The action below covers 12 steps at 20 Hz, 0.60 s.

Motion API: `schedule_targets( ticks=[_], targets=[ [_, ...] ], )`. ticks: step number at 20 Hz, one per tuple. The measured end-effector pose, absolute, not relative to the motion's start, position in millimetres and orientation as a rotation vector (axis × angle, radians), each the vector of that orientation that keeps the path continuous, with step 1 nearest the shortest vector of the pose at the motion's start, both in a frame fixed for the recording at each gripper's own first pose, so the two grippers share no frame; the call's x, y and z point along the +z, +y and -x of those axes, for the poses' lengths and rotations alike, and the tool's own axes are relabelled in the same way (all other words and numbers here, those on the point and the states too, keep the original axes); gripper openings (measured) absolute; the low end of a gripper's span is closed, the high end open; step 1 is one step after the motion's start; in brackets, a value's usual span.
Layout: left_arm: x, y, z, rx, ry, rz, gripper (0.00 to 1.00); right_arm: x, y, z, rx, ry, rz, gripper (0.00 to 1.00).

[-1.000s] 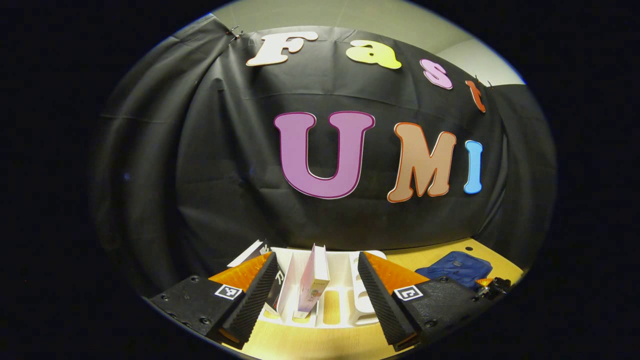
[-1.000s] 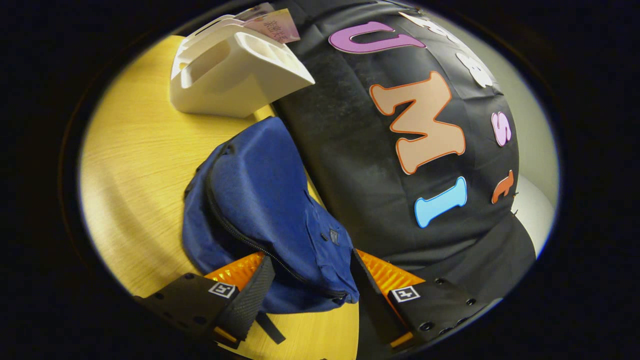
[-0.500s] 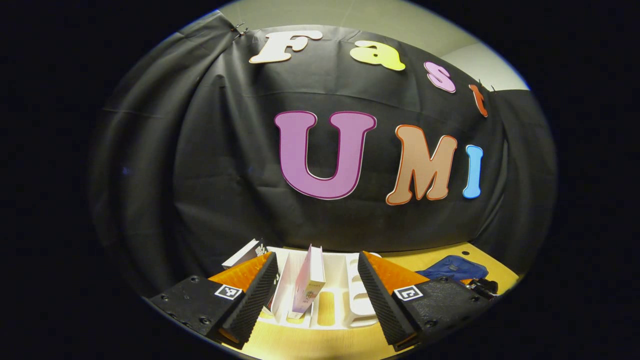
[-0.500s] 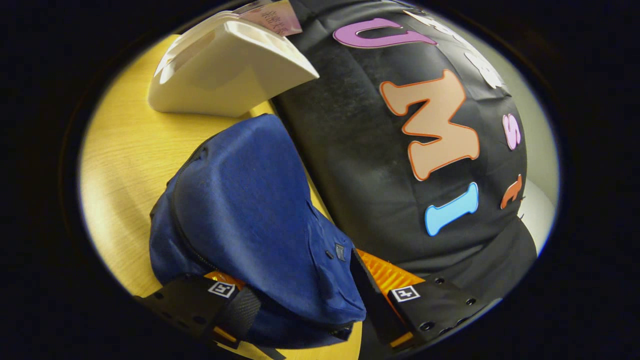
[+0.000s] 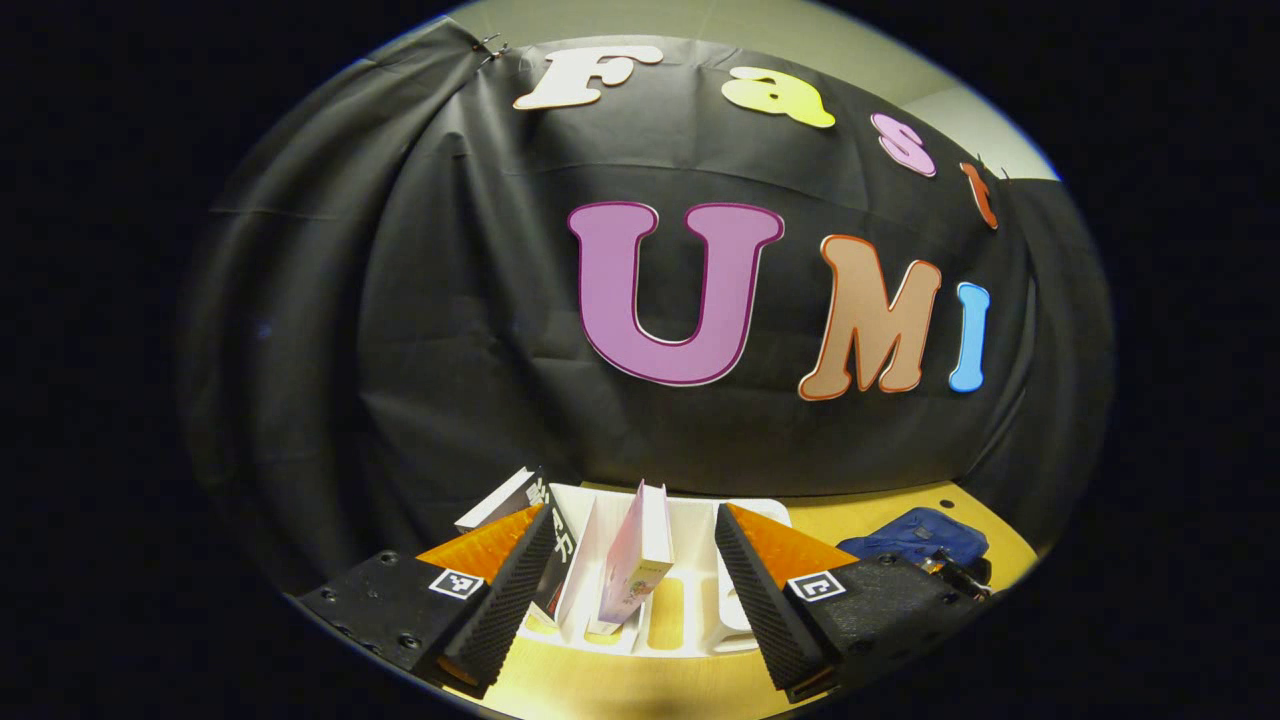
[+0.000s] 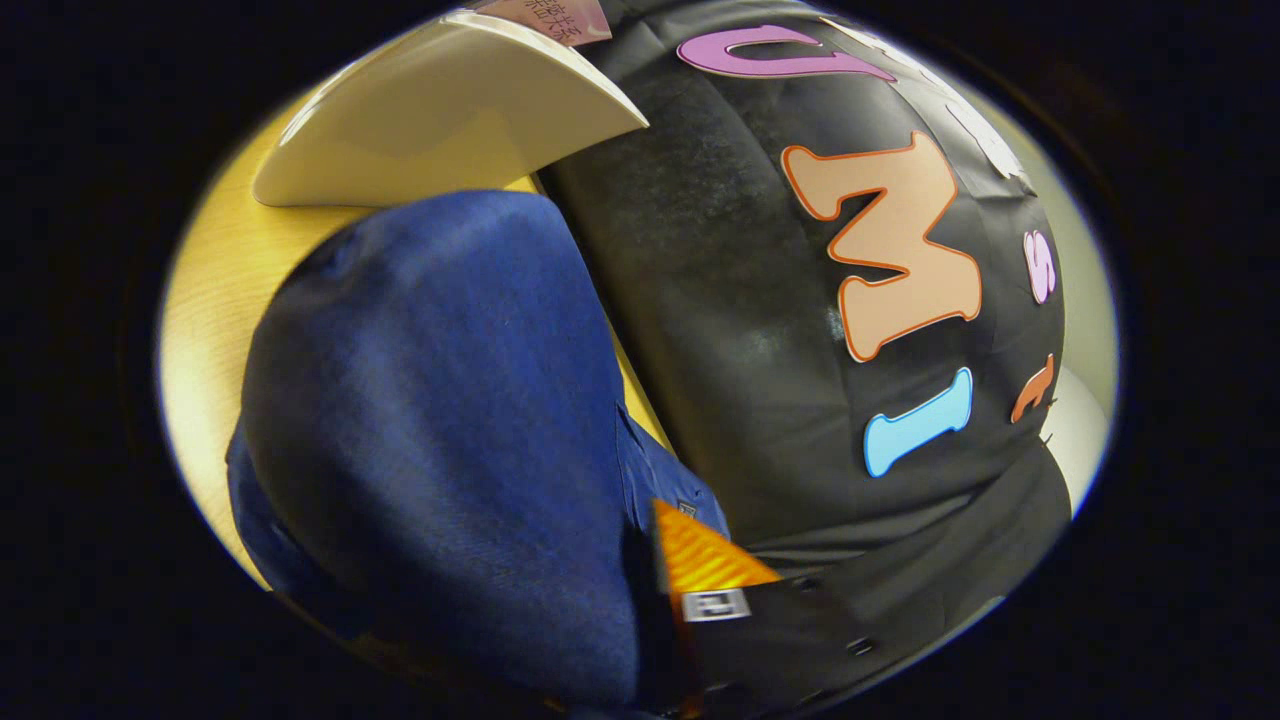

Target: Open the schoolbag, grab two books from the bookshelf and put them into the schoolbag.

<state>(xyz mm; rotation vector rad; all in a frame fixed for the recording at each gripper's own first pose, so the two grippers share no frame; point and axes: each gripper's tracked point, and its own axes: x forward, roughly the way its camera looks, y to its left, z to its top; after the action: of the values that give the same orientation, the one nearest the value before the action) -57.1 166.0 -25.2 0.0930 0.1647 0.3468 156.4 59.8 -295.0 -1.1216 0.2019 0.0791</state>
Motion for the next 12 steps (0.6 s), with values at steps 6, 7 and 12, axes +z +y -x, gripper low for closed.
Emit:
schedule_targets(
  ticks=[6, 7, 12],
  targets=[
    [-42.6, 162.9, 18.5, 0.246, 0.255, -0.097, 0.94, -290.8, 58.4, -160.3, 0.089, 0.245, 1.046, 0.1],
    [-47.2, 162.9, 11.8, 0.233, 0.274, -0.103, 0.94, -290.5, 57.7, -161.1, 0.096, 0.26, 1.027, 0.08],
    [-78.4, 171.4, -22.0, 0.222, 0.442, -0.096, 0.94, -270.7, 52.4, -163.3, 0.109, 0.306, 0.904, 0.08]
  ],
)
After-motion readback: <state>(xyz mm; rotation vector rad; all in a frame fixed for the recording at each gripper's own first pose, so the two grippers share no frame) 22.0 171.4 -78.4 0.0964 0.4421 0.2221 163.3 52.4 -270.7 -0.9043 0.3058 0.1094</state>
